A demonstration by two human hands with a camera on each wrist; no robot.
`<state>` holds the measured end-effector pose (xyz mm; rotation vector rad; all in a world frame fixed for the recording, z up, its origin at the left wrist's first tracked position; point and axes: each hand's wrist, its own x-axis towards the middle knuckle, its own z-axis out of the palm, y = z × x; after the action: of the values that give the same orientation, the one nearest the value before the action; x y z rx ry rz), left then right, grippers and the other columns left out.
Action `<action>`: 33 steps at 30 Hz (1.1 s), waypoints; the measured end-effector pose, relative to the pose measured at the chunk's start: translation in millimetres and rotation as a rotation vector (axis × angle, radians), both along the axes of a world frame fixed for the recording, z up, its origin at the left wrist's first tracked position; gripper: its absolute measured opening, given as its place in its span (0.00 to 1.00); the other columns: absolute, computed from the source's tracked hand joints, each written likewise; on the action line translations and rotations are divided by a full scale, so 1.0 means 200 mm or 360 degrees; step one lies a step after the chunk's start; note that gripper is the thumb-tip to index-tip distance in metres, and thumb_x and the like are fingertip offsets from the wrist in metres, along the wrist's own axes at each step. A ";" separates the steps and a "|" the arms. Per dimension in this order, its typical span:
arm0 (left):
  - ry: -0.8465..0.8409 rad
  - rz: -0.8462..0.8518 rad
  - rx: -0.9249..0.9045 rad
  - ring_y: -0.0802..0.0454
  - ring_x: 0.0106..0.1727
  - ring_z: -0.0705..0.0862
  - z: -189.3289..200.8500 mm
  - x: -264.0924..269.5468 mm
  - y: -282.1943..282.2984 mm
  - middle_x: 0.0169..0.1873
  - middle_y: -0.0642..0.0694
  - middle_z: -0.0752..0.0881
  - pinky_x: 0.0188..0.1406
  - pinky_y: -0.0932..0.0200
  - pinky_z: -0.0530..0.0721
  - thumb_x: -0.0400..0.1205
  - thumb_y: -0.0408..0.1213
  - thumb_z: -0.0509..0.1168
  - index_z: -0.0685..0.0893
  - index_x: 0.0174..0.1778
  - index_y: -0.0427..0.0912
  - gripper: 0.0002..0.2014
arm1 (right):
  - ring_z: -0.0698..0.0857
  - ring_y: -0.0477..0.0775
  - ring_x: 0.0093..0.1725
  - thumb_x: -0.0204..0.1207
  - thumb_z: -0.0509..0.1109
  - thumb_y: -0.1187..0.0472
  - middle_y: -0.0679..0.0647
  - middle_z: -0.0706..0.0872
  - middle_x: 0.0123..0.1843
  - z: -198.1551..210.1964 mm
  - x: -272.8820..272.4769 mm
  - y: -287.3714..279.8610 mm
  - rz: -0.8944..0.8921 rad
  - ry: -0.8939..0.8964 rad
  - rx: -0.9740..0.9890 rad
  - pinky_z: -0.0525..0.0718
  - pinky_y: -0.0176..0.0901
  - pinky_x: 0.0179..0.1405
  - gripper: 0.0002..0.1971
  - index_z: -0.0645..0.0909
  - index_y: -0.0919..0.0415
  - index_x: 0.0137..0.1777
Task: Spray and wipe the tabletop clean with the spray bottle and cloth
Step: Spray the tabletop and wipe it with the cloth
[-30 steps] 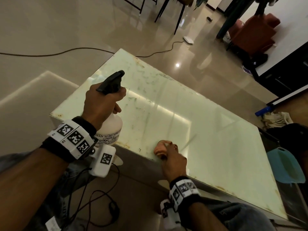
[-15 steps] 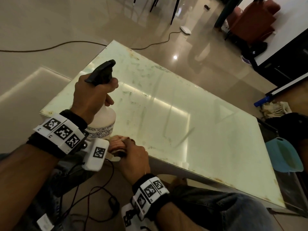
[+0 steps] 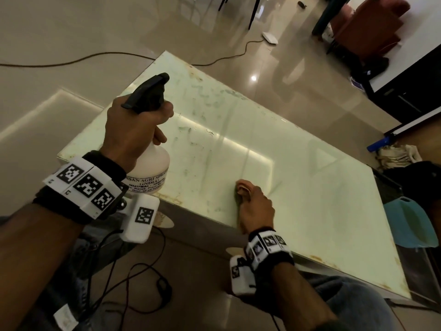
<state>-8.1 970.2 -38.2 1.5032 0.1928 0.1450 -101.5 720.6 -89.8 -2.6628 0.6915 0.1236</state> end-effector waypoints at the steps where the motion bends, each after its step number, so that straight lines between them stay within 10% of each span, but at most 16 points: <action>1: -0.0005 0.0006 0.0004 0.51 0.20 0.84 0.00 0.01 0.00 0.48 0.39 0.94 0.27 0.60 0.81 0.76 0.45 0.74 0.91 0.55 0.38 0.16 | 0.83 0.57 0.64 0.79 0.62 0.62 0.52 0.85 0.64 -0.02 0.02 0.08 0.0121 -0.0110 0.0015 0.78 0.44 0.62 0.16 0.80 0.48 0.64; 3: -0.0013 0.0011 0.0013 0.51 0.20 0.84 0.01 0.02 0.00 0.47 0.41 0.94 0.26 0.60 0.81 0.77 0.44 0.74 0.91 0.53 0.39 0.15 | 0.83 0.47 0.60 0.74 0.63 0.66 0.44 0.86 0.62 -0.04 0.03 0.26 0.0331 -0.0238 0.0129 0.79 0.37 0.59 0.19 0.82 0.46 0.61; 9: 0.0013 0.0023 0.0066 0.52 0.20 0.84 -0.01 0.02 0.01 0.48 0.45 0.94 0.28 0.58 0.81 0.80 0.42 0.74 0.91 0.54 0.41 0.12 | 0.82 0.67 0.59 0.76 0.67 0.59 0.62 0.83 0.62 0.00 -0.05 0.57 0.0557 0.0089 0.0291 0.79 0.53 0.54 0.19 0.73 0.56 0.67; 15: 0.0006 0.0047 0.0045 0.52 0.19 0.83 0.01 0.01 0.01 0.47 0.45 0.94 0.27 0.59 0.81 0.81 0.40 0.73 0.91 0.55 0.41 0.10 | 0.82 0.47 0.47 0.79 0.63 0.61 0.49 0.87 0.52 0.15 -0.12 0.24 0.0049 -0.0291 0.0547 0.71 0.24 0.33 0.11 0.82 0.52 0.58; 18: 0.0001 0.0037 0.0046 0.53 0.19 0.83 0.01 0.00 0.01 0.47 0.44 0.94 0.26 0.60 0.82 0.81 0.40 0.73 0.91 0.53 0.43 0.08 | 0.80 0.45 0.41 0.81 0.63 0.64 0.51 0.85 0.48 0.18 -0.16 0.05 -0.0032 -0.0352 0.0264 0.72 0.28 0.36 0.14 0.78 0.53 0.65; 22: 0.0011 0.0032 0.0045 0.54 0.19 0.83 0.01 0.00 0.01 0.48 0.43 0.94 0.25 0.61 0.82 0.81 0.40 0.74 0.91 0.53 0.44 0.07 | 0.84 0.62 0.59 0.80 0.61 0.69 0.61 0.84 0.62 0.01 -0.21 -0.12 -0.0074 -0.0031 -0.0013 0.78 0.44 0.55 0.25 0.67 0.53 0.75; 25: 0.0014 0.0037 0.0033 0.55 0.19 0.83 0.01 0.00 0.01 0.49 0.41 0.94 0.31 0.57 0.82 0.81 0.40 0.75 0.91 0.49 0.46 0.04 | 0.64 0.60 0.81 0.76 0.59 0.66 0.58 0.66 0.81 -0.18 -0.28 -0.15 0.0030 0.0041 0.0022 0.62 0.54 0.81 0.32 0.60 0.56 0.81; 28: 0.0011 0.0022 0.0061 0.57 0.19 0.83 0.00 -0.01 0.02 0.49 0.43 0.94 0.36 0.55 0.83 0.81 0.40 0.74 0.91 0.45 0.55 0.03 | 0.44 0.54 0.85 0.74 0.59 0.70 0.51 0.48 0.86 -0.26 -0.28 -0.19 0.0110 0.0045 -0.0028 0.46 0.54 0.85 0.38 0.53 0.55 0.84; 33: -0.0011 0.0015 0.0071 0.56 0.20 0.83 -0.02 0.00 0.02 0.47 0.49 0.94 0.37 0.53 0.84 0.82 0.41 0.74 0.90 0.42 0.57 0.05 | 0.61 0.62 0.82 0.79 0.56 0.70 0.58 0.53 0.86 -0.20 0.04 -0.43 -0.0023 0.0153 -0.0065 0.58 0.57 0.81 0.34 0.52 0.54 0.84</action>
<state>-9.0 973.5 -41.3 1.5464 0.1924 0.1630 -94.4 635.1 -130.3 -2.7050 0.7508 0.2376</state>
